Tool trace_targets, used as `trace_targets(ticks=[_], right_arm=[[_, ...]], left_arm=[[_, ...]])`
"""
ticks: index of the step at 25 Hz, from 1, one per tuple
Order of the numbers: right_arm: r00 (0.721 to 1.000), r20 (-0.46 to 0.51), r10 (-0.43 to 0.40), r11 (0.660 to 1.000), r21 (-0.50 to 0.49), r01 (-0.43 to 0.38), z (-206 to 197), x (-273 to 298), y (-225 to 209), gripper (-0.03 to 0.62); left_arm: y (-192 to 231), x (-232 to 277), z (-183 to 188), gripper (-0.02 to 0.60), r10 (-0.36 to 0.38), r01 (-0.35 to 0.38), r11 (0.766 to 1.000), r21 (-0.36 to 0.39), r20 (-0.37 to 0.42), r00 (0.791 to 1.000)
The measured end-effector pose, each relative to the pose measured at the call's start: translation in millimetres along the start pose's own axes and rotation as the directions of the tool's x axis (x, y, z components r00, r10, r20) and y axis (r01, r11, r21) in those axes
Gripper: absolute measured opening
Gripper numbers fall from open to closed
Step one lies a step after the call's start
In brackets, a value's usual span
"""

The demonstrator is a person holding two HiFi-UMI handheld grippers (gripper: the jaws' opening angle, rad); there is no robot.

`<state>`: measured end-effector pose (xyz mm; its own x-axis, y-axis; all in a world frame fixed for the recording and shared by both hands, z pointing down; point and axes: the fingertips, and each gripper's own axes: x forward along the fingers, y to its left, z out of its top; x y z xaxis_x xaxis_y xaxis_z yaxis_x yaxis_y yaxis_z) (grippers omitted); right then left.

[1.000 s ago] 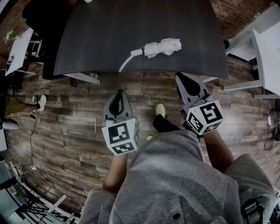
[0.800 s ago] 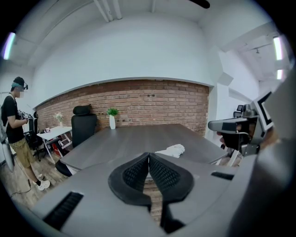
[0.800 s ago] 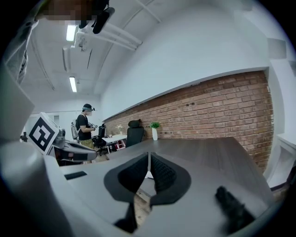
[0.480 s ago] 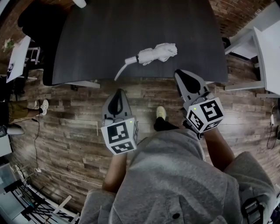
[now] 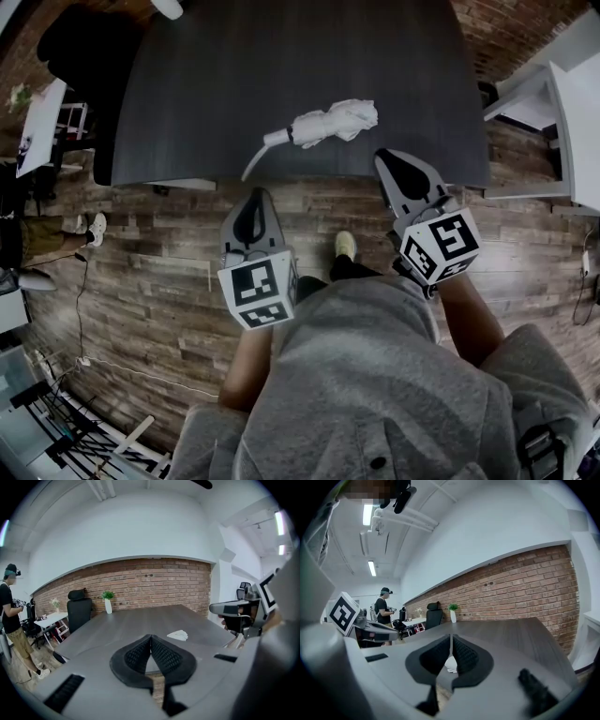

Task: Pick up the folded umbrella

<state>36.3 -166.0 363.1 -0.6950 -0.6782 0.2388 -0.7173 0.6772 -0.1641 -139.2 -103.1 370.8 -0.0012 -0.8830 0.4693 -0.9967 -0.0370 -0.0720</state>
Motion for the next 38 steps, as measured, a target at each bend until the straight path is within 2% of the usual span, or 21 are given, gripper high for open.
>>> trace_targets(ticks=[17,38], right_arm=[[1.0,0.007,0.0,1.0,0.015,0.0,2,0,-16,0.031],[1.0,0.022,0.003,1.0,-0.007,-0.003,7,-1,-7,0.032]], left_arm=[[-3,11,14,0.015,0.015,-0.015,1.0,0.02,0.022,1.0],[0,2,19,0.015,0.014,-0.015,1.0,0.014,0.045,0.999]])
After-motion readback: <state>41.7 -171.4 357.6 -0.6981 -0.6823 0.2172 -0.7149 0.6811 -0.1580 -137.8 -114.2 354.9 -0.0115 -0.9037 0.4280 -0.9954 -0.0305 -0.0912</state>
